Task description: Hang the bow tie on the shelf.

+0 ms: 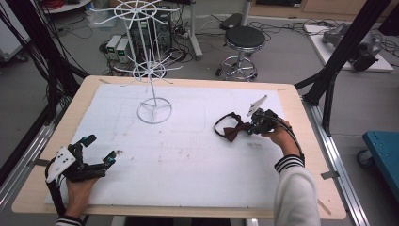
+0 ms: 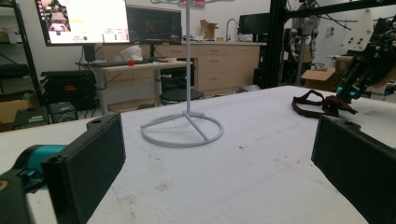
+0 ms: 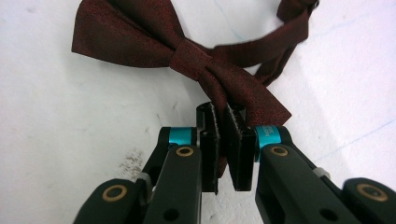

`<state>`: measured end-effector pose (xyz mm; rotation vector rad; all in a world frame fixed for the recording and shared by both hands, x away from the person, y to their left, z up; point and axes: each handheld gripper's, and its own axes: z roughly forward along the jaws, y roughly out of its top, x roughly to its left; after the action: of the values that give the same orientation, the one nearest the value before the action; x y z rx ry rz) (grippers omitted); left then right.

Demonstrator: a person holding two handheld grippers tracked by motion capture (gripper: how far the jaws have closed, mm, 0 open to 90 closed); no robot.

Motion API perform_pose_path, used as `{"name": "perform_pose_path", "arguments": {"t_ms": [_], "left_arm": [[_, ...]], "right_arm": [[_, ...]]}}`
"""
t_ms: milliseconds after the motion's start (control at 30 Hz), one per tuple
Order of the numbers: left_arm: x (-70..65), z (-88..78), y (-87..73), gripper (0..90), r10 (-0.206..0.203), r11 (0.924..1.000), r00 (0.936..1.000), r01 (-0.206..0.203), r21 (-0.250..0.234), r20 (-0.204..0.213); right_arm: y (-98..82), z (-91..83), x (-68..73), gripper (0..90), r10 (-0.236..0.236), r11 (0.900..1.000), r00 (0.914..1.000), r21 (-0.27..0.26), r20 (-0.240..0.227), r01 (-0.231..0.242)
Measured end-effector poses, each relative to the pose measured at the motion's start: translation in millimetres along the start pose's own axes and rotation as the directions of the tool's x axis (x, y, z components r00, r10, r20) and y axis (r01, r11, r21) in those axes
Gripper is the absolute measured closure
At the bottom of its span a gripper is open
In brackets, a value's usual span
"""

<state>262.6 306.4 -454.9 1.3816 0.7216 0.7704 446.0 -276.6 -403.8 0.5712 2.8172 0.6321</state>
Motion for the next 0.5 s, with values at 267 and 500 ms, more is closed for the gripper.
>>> {"name": "perform_pose_path", "arguments": {"t_ms": [267, 500], "left_arm": [[0.5, 0.0, 0.2, 3.3, -0.008, 1.0000, 1.0000, 0.008, 0.000, -0.003], [2.0, 1.1, 3.4, 3.3, -0.045, 0.9987, 0.9990, 0.045, 0.025, 0.000]], "right_arm": [[7.0, -16.9, 9.1, 85.0, 0.027, 0.994, 0.9994, -0.103, 0.020, -0.025], [17.0, -34.8, 25.5, 85.0, 0.030, 0.985, 0.9983, -0.169, 0.051, -0.021]]}}
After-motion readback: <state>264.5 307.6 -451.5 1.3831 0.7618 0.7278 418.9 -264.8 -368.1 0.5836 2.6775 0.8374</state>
